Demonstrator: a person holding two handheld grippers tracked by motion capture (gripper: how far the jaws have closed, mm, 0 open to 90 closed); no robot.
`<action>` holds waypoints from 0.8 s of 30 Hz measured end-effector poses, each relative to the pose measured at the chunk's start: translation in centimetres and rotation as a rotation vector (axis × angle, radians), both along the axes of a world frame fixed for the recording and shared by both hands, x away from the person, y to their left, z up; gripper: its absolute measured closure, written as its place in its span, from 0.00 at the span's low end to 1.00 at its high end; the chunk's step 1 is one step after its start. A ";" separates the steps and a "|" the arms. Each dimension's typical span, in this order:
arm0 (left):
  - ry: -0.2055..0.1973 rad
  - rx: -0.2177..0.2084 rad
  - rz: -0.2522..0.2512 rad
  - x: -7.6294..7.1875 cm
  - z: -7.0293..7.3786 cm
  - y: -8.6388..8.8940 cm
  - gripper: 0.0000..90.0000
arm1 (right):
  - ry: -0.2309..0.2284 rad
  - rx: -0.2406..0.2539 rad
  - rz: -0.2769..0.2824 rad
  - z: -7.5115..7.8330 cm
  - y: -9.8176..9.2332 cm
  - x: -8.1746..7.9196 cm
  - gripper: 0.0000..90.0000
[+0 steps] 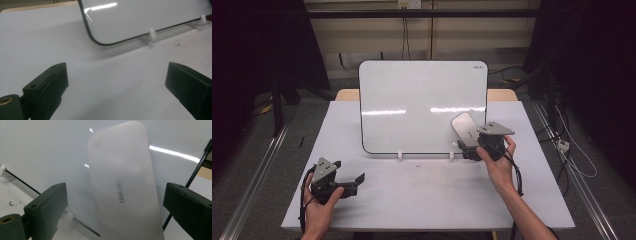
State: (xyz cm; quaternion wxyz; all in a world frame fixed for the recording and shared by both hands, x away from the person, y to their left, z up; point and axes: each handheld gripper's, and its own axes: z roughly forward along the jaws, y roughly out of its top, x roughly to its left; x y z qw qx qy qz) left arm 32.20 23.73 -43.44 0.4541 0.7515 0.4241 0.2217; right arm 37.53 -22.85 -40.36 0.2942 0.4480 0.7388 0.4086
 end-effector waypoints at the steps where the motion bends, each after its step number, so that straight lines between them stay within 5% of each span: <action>1: 0.000 0.002 0.000 0.0 0.0 0.0 0.05 | 0.004 0.002 0.002 0.0 -0.1 -0.1 0.06; 24: -0.005 -0.010 0.012 0.0 0.1 0.2 0.05 | -0.031 0.055 -0.062 -0.8 -2.5 -3.5 0.09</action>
